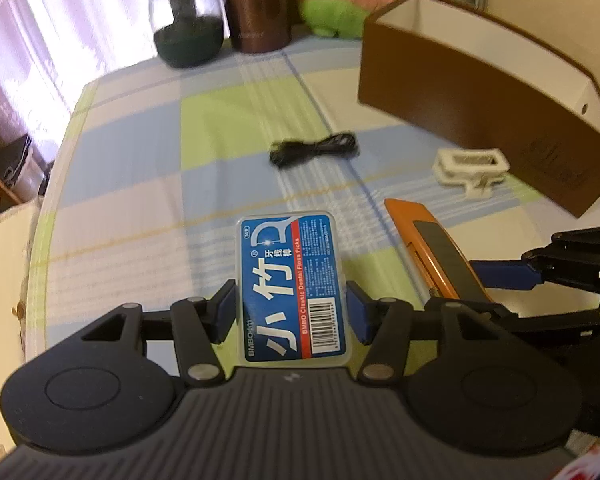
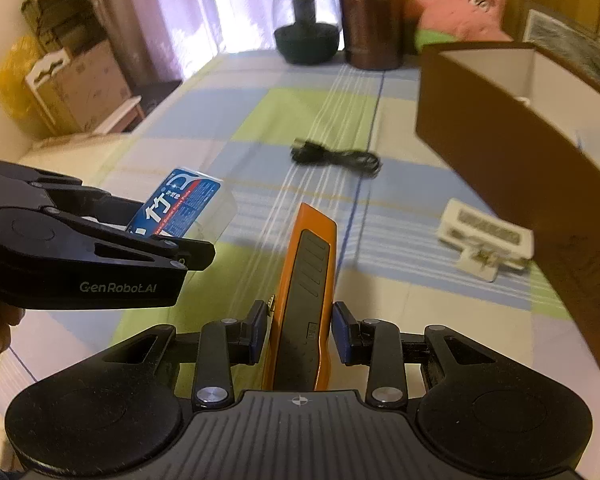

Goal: Organize rigid objects
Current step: 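Lift the toothpick box and orange knife and carry them over the brown box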

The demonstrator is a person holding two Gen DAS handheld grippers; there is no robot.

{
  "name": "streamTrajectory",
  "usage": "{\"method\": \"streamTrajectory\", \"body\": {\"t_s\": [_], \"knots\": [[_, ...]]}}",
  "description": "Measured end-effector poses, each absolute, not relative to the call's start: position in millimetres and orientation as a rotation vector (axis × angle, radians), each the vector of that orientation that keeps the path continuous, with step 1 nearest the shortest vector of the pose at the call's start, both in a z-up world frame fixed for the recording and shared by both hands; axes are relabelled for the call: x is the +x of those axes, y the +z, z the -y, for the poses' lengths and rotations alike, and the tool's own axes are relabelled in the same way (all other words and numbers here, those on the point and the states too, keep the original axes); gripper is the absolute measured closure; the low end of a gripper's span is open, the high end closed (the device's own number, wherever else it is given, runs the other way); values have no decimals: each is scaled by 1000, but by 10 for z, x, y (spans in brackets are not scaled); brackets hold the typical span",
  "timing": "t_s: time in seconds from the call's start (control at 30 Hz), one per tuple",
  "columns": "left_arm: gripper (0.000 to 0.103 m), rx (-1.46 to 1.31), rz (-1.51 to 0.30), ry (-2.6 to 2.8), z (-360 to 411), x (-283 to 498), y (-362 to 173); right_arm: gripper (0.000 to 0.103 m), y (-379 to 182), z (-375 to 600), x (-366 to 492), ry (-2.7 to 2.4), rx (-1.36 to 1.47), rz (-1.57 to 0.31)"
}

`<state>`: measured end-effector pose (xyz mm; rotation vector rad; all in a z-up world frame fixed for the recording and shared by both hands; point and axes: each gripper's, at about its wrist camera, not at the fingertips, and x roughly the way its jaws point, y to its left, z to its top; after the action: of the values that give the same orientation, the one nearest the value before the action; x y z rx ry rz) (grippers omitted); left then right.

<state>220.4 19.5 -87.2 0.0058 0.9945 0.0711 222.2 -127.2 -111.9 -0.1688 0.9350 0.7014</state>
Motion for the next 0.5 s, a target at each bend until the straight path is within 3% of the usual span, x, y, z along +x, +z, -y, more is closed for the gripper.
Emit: {"method": "streamTrajectory", "body": {"t_s": [0.5], "knots": [[50, 66, -875, -81, 369, 2463, -308, 72, -471, 1942, 2282, 569, -27, -862]]}}
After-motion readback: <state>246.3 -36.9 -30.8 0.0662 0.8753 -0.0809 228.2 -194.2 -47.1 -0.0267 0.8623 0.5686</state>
